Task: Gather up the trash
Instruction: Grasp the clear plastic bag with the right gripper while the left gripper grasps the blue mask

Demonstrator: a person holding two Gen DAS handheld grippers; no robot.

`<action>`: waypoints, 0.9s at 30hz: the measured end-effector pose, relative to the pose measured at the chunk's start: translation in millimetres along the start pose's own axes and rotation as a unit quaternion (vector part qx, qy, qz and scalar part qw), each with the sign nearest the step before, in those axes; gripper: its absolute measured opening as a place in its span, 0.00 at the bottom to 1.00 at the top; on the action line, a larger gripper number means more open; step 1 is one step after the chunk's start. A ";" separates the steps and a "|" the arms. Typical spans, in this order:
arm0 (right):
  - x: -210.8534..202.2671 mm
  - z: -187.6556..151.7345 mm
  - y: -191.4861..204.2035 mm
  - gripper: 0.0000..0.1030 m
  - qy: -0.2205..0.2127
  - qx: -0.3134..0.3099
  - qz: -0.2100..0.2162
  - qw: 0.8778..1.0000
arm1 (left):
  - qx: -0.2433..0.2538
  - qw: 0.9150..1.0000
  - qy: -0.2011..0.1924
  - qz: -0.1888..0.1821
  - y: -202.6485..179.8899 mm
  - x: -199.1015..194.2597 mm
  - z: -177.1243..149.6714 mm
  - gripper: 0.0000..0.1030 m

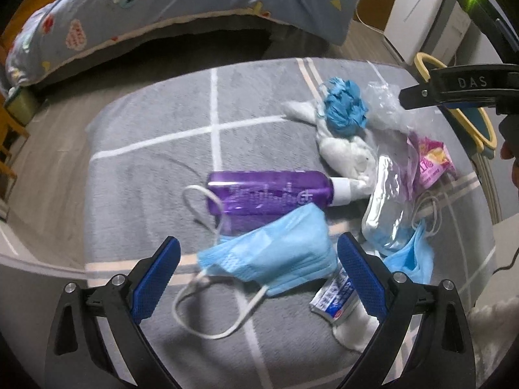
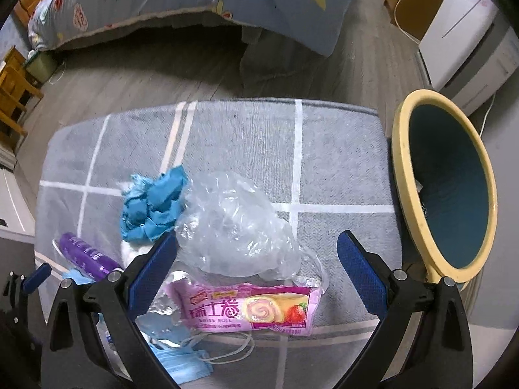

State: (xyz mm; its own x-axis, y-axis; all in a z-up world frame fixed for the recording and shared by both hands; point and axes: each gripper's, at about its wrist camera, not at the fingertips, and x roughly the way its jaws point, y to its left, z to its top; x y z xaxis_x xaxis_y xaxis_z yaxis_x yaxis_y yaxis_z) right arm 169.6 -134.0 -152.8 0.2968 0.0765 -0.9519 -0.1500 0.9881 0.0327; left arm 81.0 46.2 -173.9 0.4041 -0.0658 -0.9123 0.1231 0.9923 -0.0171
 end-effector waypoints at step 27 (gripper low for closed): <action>-44.9 -4.2 -43.0 0.31 -0.034 0.037 0.062 0.997 | 0.017 0.998 -0.043 -0.032 -19.7 -35.4 12.5 0.26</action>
State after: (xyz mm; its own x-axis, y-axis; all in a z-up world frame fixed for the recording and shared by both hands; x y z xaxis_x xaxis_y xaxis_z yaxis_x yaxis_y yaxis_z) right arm 158.8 -180.5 -112.8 0.3432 0.2057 -0.9165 -0.1202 0.9773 0.1743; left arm 75.6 27.6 -136.2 0.4708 -0.1400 -0.8710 0.1813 0.9816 -0.0598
